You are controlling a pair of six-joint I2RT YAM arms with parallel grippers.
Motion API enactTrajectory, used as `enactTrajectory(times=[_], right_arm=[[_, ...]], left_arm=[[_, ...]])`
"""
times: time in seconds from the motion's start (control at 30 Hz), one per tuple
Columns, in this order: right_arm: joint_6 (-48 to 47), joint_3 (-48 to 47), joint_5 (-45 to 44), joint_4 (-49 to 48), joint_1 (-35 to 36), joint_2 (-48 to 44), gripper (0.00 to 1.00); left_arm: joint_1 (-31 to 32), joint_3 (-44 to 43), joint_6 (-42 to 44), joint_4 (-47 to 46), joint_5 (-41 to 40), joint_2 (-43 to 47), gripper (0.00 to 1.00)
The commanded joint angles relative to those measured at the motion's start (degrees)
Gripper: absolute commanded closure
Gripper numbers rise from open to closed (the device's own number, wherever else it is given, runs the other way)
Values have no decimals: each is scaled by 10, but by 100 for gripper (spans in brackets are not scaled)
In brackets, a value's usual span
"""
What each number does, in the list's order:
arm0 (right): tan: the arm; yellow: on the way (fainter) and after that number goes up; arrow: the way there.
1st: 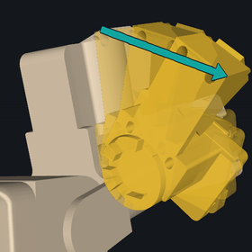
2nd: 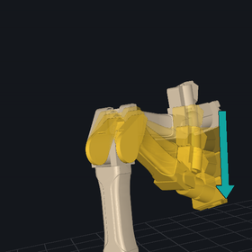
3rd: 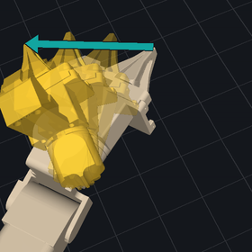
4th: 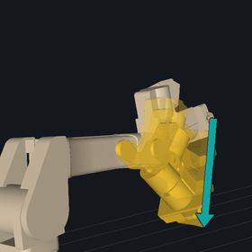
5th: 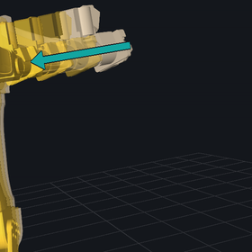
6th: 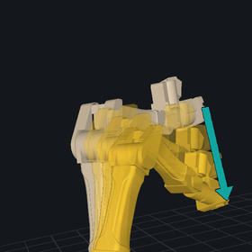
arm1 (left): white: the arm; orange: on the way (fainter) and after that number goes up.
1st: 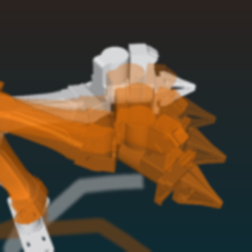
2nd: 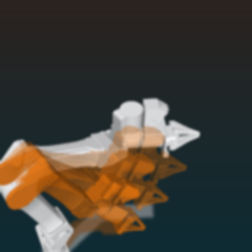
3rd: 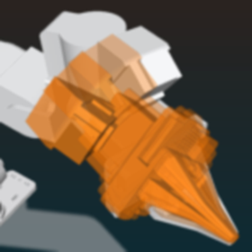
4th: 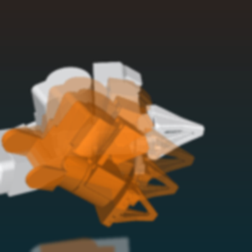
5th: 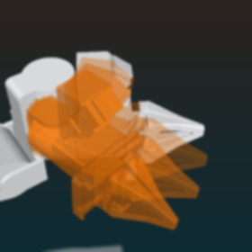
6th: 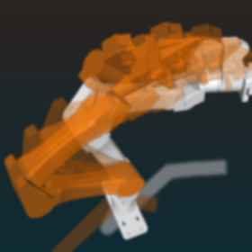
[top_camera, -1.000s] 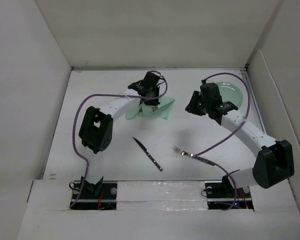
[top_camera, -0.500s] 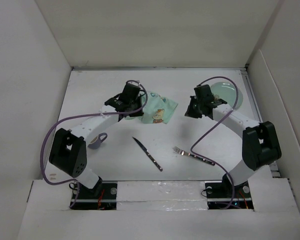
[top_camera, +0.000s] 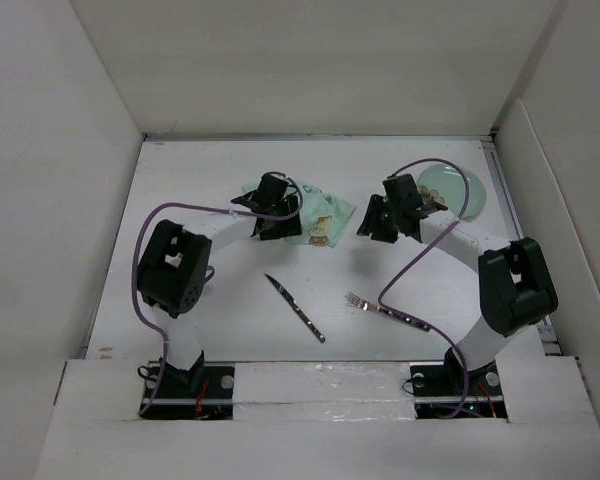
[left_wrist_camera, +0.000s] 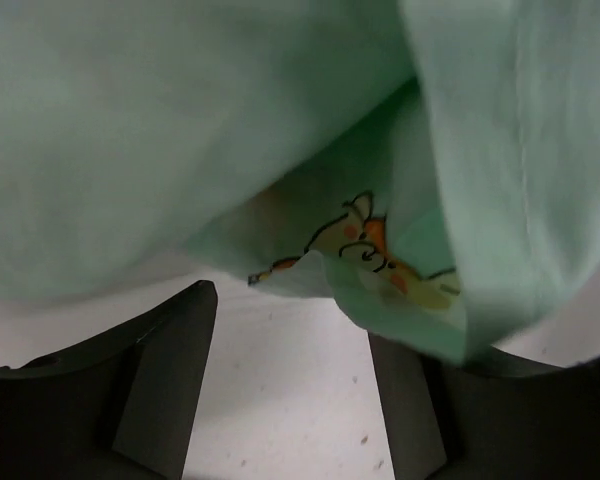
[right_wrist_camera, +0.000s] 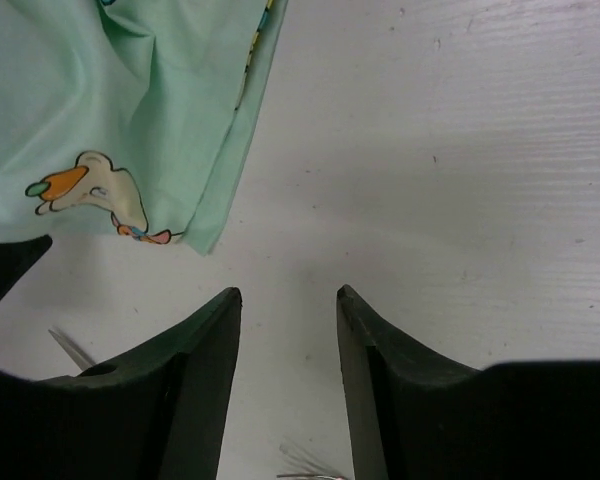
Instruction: Set the dinner table for one person
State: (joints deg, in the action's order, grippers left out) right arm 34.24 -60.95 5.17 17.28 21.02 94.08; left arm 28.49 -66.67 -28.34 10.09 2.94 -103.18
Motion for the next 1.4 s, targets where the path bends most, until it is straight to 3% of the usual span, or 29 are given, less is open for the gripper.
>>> enactTrajectory(times=[0.0,0.1,0.13,0.2,0.23,0.27,0.6,0.87,1.1,1.2,1.3,1.37], right_arm=[[8,-1,7,-30,9,2,50],[9,-14,-3,-24,14,22,49],[10,-15,-5,-23,14,29,49],[12,-19,-6,-24,14,33,49],[13,-19,-6,-27,14,35,49],[14,-18,-6,-28,19,35,49],[14,-45,-10,-29,24,53,43],[28,-116,-38,-2,57,131,42],[57,-146,-121,20,104,180,43],[74,-159,-145,35,120,198,49],[94,-154,-168,36,138,204,61],[105,-151,-177,38,143,211,74]], left_arm=[[2,-69,21,-37,15,-39,42],[2,-97,27,-37,17,-58,56],[2,-101,26,-38,23,-57,70],[2,-104,25,-41,25,-52,84],[2,-103,24,-45,24,-49,96],[2,-102,24,-42,24,-43,100],[2,-80,24,-17,55,59,100],[2,-37,-17,-24,83,160,100],[2,-31,-42,-17,80,224,100],[2,-43,-36,-2,59,244,100],[2,-48,-30,13,35,259,100],[2,-48,-25,19,21,271,100]])
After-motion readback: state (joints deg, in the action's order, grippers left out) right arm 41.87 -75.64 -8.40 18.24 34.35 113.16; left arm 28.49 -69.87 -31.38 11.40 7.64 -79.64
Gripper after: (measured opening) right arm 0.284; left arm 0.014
